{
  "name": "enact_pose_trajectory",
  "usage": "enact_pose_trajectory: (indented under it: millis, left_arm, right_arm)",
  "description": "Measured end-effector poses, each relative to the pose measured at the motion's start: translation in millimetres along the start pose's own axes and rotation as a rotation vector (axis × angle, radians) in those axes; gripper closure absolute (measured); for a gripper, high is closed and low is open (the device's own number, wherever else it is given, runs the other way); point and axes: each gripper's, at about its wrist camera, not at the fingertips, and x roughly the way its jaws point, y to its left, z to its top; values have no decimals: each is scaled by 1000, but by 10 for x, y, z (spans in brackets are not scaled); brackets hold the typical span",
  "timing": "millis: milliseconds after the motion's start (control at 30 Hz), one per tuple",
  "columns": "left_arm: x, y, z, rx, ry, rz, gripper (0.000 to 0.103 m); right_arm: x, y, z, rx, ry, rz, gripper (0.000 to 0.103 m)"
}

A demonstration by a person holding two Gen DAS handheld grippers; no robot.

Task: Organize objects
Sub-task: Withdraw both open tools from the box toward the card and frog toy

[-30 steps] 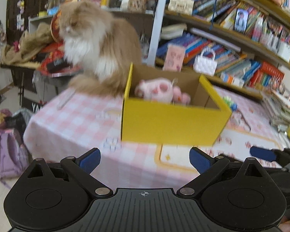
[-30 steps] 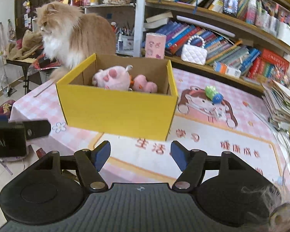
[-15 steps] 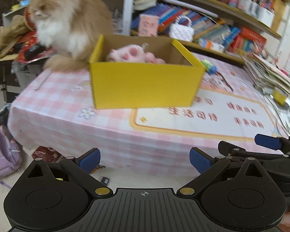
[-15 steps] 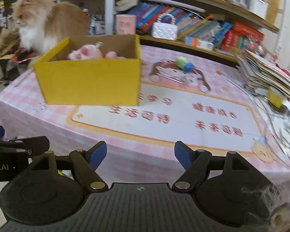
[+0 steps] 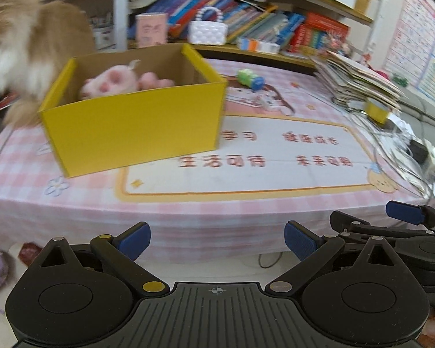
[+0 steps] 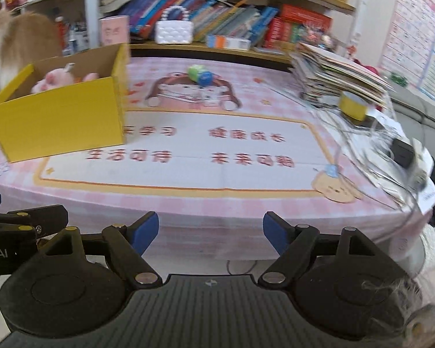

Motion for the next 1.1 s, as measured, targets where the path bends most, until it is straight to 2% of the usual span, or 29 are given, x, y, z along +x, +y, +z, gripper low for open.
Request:
enact_pose_trajectory:
  millis: [300,500,700,800,967,1100]
  left_arm:
    - [257,-358,169,60,25,-68,3]
    - [450,-475,276,53,41,-66,3]
    - [630,-569,395,32,53,-45,3]
    - [721,-607,450,15,59,-41,3]
    - [870,-724,567,4,51,-22,4]
    - [1018,-818,721,-14,39,-1,4]
  right_arm:
    - [105,-382,39,58,23,-66,22]
    - [291,-527,130,59,46,-66,22]
    - [501,-678,272,53,64,-27,24]
    - [638,-748,331,45,88,2,31]
    - [858,-886,463,54,108,56,50]
    - [1046,-1031,655,61,95,100,51]
